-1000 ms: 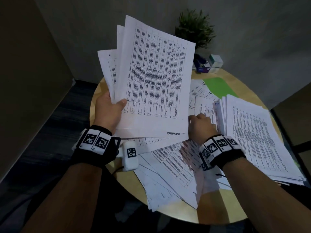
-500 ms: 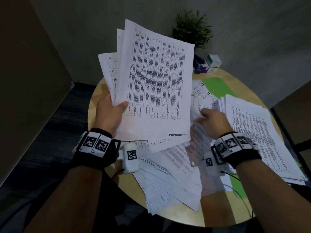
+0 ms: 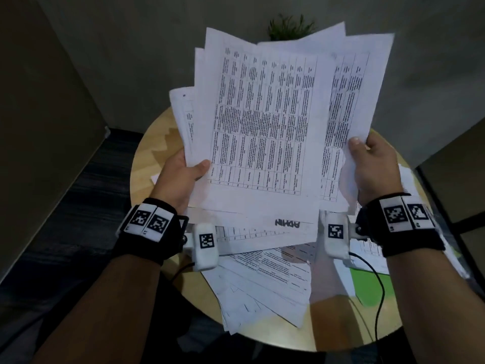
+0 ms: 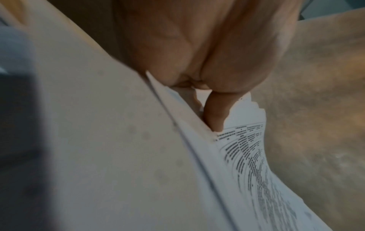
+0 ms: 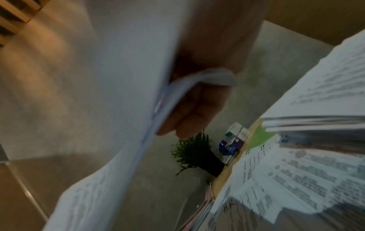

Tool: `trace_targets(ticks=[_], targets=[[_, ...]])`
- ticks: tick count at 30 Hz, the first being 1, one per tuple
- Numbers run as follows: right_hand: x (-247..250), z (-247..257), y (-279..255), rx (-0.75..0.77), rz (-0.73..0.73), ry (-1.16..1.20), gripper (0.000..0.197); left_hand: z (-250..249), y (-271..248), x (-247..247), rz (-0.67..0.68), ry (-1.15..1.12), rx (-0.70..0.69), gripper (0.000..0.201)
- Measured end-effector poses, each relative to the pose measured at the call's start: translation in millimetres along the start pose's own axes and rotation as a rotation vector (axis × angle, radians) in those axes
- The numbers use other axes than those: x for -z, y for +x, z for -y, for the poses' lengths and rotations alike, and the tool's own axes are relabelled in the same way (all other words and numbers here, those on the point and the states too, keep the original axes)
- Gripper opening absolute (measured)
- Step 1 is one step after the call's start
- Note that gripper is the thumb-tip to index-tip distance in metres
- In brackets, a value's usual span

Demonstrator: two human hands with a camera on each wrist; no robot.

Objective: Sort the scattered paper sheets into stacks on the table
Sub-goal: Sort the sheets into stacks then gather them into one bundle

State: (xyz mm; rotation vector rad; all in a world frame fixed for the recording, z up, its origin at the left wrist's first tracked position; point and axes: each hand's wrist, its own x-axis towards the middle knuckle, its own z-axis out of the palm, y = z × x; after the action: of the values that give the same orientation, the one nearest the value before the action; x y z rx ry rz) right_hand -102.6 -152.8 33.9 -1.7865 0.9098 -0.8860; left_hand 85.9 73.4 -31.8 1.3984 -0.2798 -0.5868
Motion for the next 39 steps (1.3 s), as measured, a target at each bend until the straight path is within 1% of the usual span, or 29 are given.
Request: trace_targets(ticks=[3,8,10,12,14,16,18,19,20,22,25,27,28,29,31,32,34,36,37,39], targets=[[-11,6,-9,-0.025,0.073,0.154,0.021,2,-1,-4,0.055,0.016,0.026,0.036],[-31,4,-10,-0.205,0.244,0.459,0.022,-1,-4,-1,0.11,0.036,0.049,0.039],[-36,5,-6,-0.236,0.317,0.467,0.025,-1,-6,1,0.121,0.032,0.046,0.038],[-39,3,-4,-0.24,0.404,0.438,0.027,-2,-8,3,0.077,0.046,0.033,0.041],[-41,3,-3,-0.25,0.442,0.34,0.026,-4,-9,6,-0.004,0.094,-0.02,0.043],[-40,-2,-3,-0.277,0.443,0.161,0.023,-6,-8,10,-0.145,0.219,-0.098,0.046],[-38,-14,-2,-0.284,0.461,-0.027,0.014,-5,-4,18,-0.282,0.296,-0.14,0.047],[-38,-21,-2,-0.279,0.484,-0.114,0.009,-4,-1,22,-0.32,0.298,-0.148,0.048],[-38,-28,-2,-0.263,0.513,-0.22,0.01,-2,1,26,-0.344,0.297,-0.158,0.05],[-41,-39,-5,-0.198,0.569,-0.493,0.024,0,4,30,-0.372,0.292,-0.161,0.053],[-51,-50,-13,-0.147,0.664,-0.877,0.057,0,5,31,-0.397,0.273,-0.153,0.051],[-59,-60,-17,-0.113,0.692,-1.003,0.072,1,5,31,-0.397,0.272,-0.153,0.051],[-62,-63,-18,-0.107,0.682,-1.019,0.073,1,5,31,-0.395,0.274,-0.151,0.052],[-63,-65,-19,-0.102,0.67,-1.015,0.072,2,6,31,-0.392,0.274,-0.15,0.052],[-64,-64,-19,-0.092,0.656,-1.009,0.062,3,6,32,-0.387,0.263,-0.152,0.053],[-64,-62,-20,-0.061,0.638,-1.027,0.054,3,6,31,-0.385,0.26,-0.154,0.053],[-63,-59,-21,0.041,0.558,-1.07,0.033,2,7,29,-0.378,0.256,-0.15,0.053],[-60,-58,-21,0.09,0.488,-1.071,0.014,1,7,28,-0.373,0.244,-0.147,0.054],[-58,-58,-21,0.081,0.485,-1.042,0.008,0,6,28,-0.368,0.246,-0.148,0.054],[-51,-55,-20,0.015,0.519,-0.948,0.004,0,5,26,-0.349,0.237,-0.148,0.054]])
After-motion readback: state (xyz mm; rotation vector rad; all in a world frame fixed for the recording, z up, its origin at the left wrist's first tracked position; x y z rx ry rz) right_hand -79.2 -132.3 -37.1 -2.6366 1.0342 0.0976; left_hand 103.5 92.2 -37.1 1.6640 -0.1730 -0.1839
